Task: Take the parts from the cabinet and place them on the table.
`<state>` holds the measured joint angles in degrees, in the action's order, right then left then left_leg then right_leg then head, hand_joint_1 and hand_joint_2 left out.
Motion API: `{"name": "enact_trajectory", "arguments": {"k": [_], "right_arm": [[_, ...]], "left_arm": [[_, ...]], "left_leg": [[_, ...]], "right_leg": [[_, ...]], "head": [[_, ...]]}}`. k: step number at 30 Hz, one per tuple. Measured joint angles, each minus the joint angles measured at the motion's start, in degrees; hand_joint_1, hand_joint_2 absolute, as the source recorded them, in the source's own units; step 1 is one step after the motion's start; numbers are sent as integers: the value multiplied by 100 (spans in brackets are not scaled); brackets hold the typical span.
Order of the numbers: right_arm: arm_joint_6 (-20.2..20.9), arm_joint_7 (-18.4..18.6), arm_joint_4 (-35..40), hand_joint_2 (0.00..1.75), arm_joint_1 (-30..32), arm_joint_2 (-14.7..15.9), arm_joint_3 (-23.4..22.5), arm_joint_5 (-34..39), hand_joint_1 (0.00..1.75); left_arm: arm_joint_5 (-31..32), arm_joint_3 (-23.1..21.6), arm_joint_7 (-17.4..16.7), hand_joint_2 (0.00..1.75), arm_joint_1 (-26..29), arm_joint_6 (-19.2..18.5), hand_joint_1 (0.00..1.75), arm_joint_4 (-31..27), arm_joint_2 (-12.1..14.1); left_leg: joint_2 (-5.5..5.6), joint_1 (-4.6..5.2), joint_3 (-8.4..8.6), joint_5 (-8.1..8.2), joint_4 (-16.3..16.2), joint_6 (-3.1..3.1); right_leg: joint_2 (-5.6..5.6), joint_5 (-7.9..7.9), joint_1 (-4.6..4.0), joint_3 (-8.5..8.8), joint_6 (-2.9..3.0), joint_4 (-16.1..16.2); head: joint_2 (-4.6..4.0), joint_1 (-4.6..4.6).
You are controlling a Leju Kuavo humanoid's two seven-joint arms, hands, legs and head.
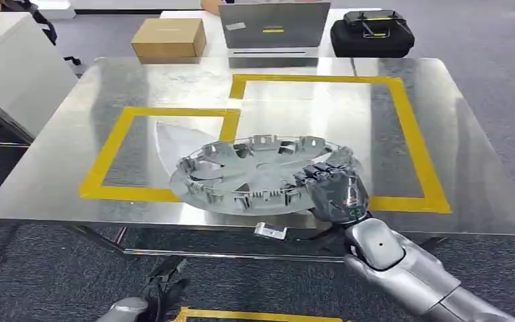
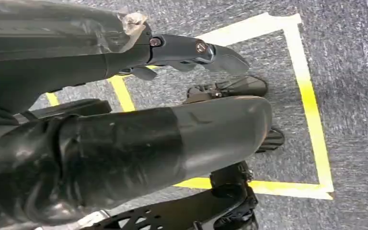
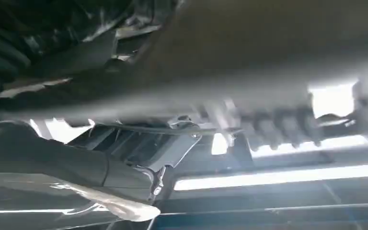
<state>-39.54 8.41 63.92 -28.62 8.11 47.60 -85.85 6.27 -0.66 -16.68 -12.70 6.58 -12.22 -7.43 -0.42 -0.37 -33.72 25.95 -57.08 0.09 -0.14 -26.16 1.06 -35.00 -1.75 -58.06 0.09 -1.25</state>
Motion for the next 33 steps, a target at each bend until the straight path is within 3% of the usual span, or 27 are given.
{"name": "enact_trajectory", "arguments": {"k": [4, 9, 15, 19, 28, 33], "right_arm": [[0, -590, -706, 175, -303, -160, -312, 293, 175], [22, -745, -1767, 175, -861, -376, -450, 330, 175], [68, -303, -2408, 175, -1159, -520, -492, 80, 175], [398, 285, -2690, 175, -1291, -597, -588, -86, 175], [1057, 557, -3018, 175, -1440, -651, -933, 198, 175], [1183, 595, -3097, 175, -1490, -680, -1156, 315, 175]], "left_arm": [[22, -15, 0, 0, -2, -28, 0, 0, 2], [37, -28, 0, 0, -12, -72, 0, 0, 2], [37, -28, -11, 0, -11, -72, 0, 2, 6], [42, -28, -59, 0, -11, -50, 0, 0, 7], [87, -28, -70, 0, -14, -65, 0, 0, 26], [87, -28, -92, 0, -16, -87, 0, 0, 37]], "left_leg": [[-1, 3, -9, 0, -16, 0], [-1, 3, -14, -5, -30, -4], [-1, 3, -17, -6, -34, -5], [-1, 3, -19, -5, -36, -5], [0, 3, -21, -6, -38, -5], [-1, 3, -21, -6, -39, -5]], "right_leg": [[4, 13, 4, 0, -18, 0], [2, 25, 4, 0, -25, 0], [4, 29, 5, -1, -29, 0], [3, 29, 5, -2, -29, 0], [1, 29, 5, -3, -29, 0], [5, 29, 5, -3, -30, 0]], "head": [[0, -2], [0, -2], [0, -2], [0, -2], [0, -2], [0, 0]]}}
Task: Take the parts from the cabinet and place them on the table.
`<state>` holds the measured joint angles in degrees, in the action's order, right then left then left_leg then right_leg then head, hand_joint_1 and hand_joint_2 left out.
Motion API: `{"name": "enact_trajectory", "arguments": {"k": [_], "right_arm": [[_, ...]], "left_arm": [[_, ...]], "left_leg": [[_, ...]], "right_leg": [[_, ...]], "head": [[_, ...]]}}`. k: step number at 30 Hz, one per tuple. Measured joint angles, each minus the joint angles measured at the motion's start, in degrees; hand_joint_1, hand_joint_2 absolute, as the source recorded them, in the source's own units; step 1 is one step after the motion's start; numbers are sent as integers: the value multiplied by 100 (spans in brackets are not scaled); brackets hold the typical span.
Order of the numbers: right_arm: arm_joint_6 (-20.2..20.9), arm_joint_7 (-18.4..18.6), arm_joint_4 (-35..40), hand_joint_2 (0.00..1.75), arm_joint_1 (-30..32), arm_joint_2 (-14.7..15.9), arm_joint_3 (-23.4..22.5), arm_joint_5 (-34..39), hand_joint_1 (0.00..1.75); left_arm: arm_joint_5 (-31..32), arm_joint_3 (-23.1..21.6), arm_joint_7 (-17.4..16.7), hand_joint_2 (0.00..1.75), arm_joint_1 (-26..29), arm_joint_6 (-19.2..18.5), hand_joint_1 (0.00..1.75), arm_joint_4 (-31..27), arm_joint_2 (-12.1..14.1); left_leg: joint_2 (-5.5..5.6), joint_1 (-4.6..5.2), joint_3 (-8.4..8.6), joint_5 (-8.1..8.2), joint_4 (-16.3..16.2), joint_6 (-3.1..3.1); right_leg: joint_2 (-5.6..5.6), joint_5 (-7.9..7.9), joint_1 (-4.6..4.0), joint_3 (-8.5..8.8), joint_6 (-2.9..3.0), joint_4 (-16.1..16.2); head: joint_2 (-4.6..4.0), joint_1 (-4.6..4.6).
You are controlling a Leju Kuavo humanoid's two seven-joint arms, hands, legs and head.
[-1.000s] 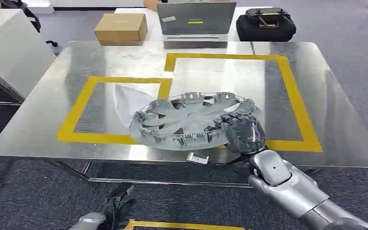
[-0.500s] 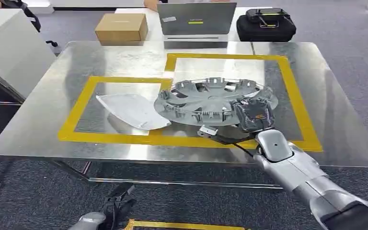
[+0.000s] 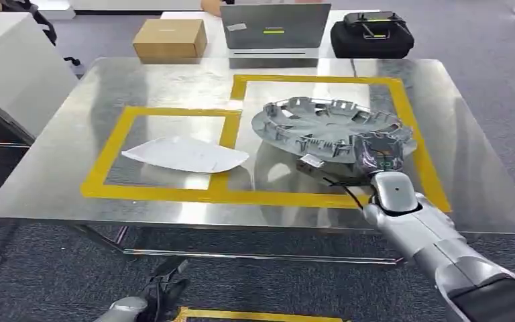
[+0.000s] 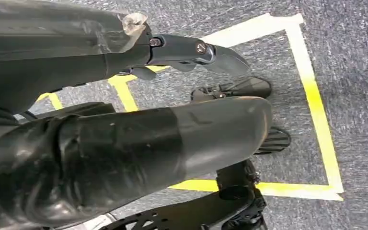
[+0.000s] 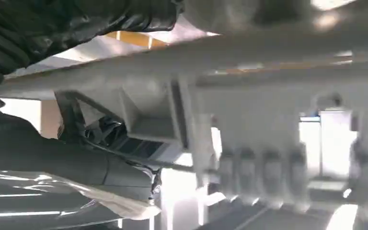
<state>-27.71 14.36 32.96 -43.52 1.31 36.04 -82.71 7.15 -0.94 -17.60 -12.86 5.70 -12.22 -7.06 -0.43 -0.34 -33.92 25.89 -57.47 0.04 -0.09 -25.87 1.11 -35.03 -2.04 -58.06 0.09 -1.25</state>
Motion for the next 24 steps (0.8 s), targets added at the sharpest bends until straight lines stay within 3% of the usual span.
{"name": "enact_trajectory", "arguments": {"k": [2, 3, 7, 8, 15, 24], "right_arm": [[59, -9, -26, 175, -4, 0, -79, 61, 175], [77, -13, -37, 175, -4, -4, -107, 83, 0], [136, -53, -68, 175, -5, -9, -205, 173, 0], [182, -94, -76, 175, -5, -9, -240, 206, 0], [1220, -453, -81, 175, -57, -61, -422, 741, 0], [1977, -590, 100, 175, -203, -192, -527, 1361, 0]], "left_arm": [[11, 0, 0, 0, -8, 13, 0, 2, 0], [26, 0, 2, 175, -11, 24, 0, 0, 0], [70, 2, 39, 175, -13, 35, 0, 0, 4], [72, 0, 61, 0, -17, 35, 0, 0, 4], [87, 4, 168, 0, -28, -2, 0, 0, 22], [83, 30, 168, 0, -35, -90, 0, 0, 48]], "left_leg": [[0, 0, 0, 0, -1, 0], [0, 0, 0, 0, -1, 0], [0, 0, 0, 0, -1, 0], [0, 0, 0, 0, -1, 0], [-1, 0, -1, 0, -1, 0], [-2, 0, -2, 0, -1, 0]], "right_leg": [[0, 0, 0, 0, 0, 0], [-1, 0, 0, 0, 0, 0], [0, 0, 0, -1, 0, 0], [0, 0, 0, 0, 0, 0], [1, 1, 1, -1, 1, 0], [4, 1, 1, -1, 1, 0]], "head": [[0, 0], [0, 0], [0, -2], [0, 0], [0, -4], [0, -2]]}}
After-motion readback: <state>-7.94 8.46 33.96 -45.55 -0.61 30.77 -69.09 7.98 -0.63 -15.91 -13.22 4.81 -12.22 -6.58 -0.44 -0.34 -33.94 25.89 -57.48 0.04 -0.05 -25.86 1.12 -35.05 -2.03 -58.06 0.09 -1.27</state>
